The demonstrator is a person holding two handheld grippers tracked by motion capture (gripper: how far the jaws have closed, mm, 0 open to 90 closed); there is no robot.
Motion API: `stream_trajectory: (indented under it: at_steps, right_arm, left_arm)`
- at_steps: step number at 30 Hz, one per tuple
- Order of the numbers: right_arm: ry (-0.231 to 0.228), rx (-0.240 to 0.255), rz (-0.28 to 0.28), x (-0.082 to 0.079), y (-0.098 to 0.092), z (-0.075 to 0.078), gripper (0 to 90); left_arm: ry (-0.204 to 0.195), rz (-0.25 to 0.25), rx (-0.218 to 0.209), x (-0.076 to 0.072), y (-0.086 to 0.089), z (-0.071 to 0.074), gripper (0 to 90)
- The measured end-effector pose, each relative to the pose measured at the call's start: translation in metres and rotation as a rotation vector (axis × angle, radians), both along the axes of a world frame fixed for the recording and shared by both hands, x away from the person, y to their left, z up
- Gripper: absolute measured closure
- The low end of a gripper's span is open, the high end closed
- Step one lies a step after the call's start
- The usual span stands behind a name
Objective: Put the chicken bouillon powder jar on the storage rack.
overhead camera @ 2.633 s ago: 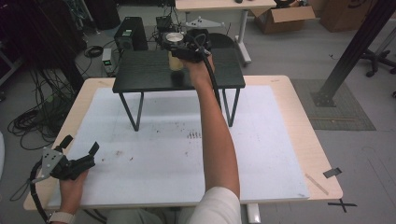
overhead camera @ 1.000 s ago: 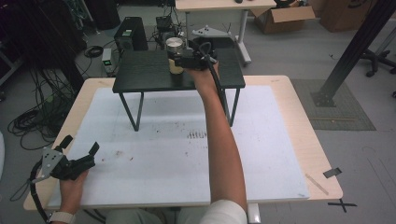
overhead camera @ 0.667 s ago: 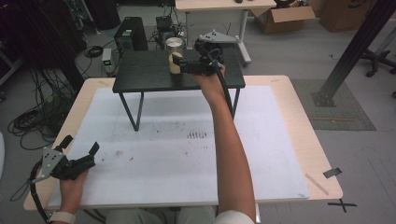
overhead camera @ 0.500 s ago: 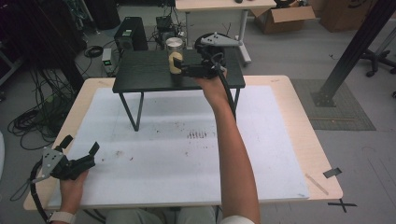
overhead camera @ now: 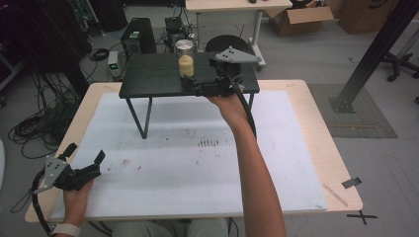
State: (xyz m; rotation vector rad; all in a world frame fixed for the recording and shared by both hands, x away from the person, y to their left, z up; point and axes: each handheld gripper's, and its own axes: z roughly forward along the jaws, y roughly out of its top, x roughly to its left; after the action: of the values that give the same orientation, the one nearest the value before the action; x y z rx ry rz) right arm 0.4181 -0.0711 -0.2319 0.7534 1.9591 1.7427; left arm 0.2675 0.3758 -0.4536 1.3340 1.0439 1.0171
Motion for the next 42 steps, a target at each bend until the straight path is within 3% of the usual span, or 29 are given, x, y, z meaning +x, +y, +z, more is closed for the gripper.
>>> stream_trajectory:
  at_steps: [13, 17, 31, 42]
  right_arm:
    - [-0.018, 0.020, 0.049, -0.027, -0.009, -0.006, 0.1]
    - [-0.016, 0.002, 0.062, -0.035, -0.011, -0.011, 0.1]
    - [-0.034, -0.001, 0.087, -0.061, -0.022, -0.031, 0.1]
    - [-0.024, -0.011, 0.078, -0.081, -0.036, -0.059, 0.0]
  left_arm:
    - [0.001, 0.001, 0.002, 0.000, 0.000, 0.000, 0.2]
    - [0.002, 0.001, 0.002, 0.000, 0.000, 0.000, 0.2]
    - [0.004, 0.002, 0.002, 0.000, 0.000, 0.000, 0.2]
    - [0.004, 0.002, 0.004, 0.000, 0.000, 0.000, 0.2]
